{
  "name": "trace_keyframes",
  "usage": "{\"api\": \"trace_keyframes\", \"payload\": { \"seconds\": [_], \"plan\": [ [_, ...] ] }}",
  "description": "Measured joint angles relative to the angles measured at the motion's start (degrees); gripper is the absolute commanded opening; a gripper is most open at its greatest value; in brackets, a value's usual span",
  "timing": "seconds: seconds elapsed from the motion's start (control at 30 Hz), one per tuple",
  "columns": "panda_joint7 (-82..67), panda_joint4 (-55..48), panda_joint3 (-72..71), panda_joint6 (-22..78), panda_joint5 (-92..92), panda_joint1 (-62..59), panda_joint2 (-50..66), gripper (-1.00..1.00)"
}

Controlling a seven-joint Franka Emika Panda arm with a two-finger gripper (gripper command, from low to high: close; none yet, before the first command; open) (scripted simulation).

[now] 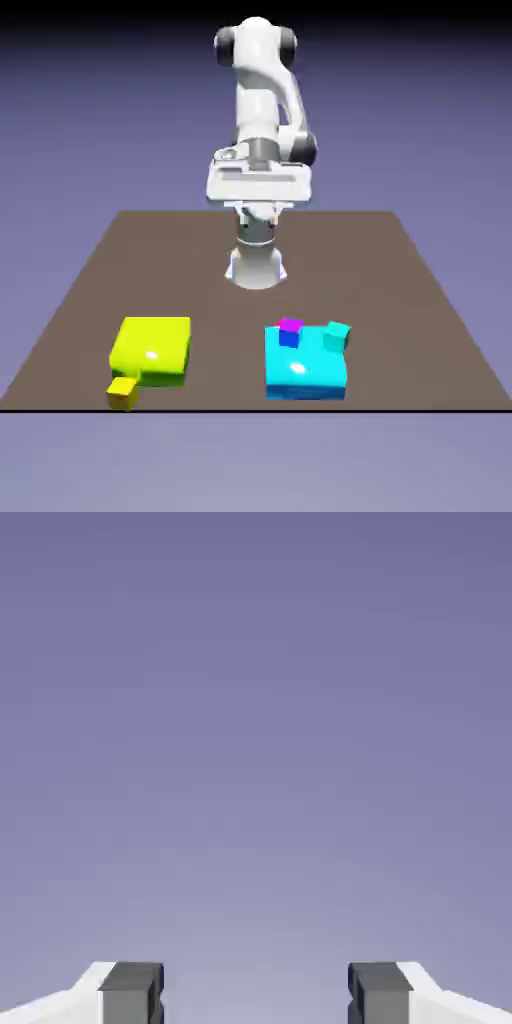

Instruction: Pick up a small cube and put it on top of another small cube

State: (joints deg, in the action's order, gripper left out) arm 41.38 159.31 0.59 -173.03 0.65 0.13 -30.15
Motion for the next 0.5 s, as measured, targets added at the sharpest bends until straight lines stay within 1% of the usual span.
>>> {"api": "trace_keyframes", "payload": {
  "seconds": [0.5],
  "plan": [
    [-13.4, -21.1, 7.4, 12.2, 8.1, -7.3, 31.1, 0.00]
  ]
}}
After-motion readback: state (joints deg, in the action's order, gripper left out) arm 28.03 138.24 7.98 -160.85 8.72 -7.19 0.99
